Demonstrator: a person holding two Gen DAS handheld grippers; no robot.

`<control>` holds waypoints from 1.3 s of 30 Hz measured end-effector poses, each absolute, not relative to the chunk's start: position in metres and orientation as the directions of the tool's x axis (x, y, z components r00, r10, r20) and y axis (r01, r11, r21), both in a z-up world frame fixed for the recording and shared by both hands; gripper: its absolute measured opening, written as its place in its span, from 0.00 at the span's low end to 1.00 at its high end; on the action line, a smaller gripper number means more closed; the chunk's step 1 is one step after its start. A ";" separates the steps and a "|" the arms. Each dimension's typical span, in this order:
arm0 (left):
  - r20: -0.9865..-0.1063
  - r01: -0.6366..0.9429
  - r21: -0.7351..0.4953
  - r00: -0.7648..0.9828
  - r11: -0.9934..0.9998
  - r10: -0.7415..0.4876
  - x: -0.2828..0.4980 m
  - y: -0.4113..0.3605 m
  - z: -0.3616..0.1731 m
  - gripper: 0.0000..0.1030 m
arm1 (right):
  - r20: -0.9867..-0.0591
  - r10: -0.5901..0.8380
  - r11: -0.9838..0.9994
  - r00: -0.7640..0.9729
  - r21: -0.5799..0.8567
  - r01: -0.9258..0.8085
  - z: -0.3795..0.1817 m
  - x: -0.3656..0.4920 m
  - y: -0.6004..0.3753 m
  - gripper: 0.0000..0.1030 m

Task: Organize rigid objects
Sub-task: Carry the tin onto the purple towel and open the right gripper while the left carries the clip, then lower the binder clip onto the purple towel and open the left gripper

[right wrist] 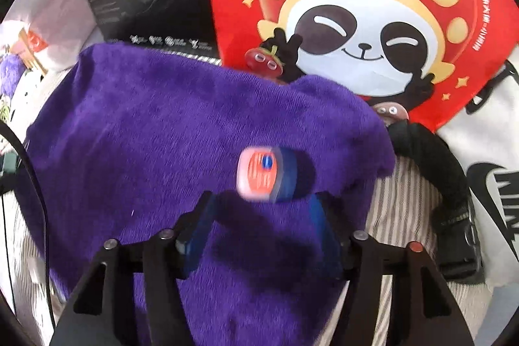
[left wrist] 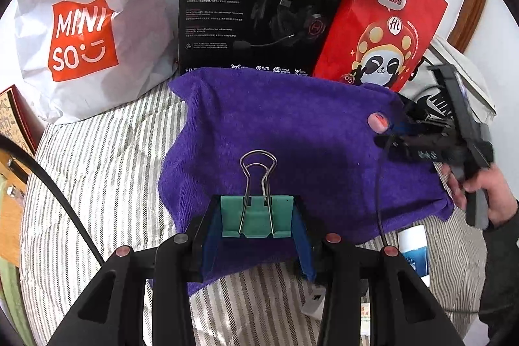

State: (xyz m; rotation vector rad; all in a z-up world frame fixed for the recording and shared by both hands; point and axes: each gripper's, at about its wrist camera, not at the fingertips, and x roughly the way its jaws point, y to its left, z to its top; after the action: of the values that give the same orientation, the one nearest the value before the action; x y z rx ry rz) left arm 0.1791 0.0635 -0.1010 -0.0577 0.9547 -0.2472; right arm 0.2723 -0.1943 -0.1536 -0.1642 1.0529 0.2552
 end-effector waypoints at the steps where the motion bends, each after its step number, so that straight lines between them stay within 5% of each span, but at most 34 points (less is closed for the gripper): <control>1: -0.801 0.183 -0.159 0.551 0.970 -0.235 0.181 0.062 -0.102 0.38 | -0.871 0.132 0.958 0.473 -0.010 -0.287 -0.151 0.266 -0.195 0.59; 22: -0.832 0.193 -0.071 0.530 0.979 -0.164 0.251 0.044 -0.136 0.38 | -0.798 0.263 0.958 0.543 0.149 -0.244 -0.098 0.111 -0.219 0.61; 39: -0.845 0.193 0.002 0.525 0.981 -0.101 0.276 0.023 -0.152 0.39 | -0.807 0.270 0.963 0.526 0.212 -0.168 -0.105 0.085 -0.242 0.61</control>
State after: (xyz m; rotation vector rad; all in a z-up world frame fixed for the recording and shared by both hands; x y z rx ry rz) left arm 0.2756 0.0235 -0.1516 0.0998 1.0033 -0.1759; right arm 0.0853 -0.2417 -0.1045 0.1129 0.9836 0.2622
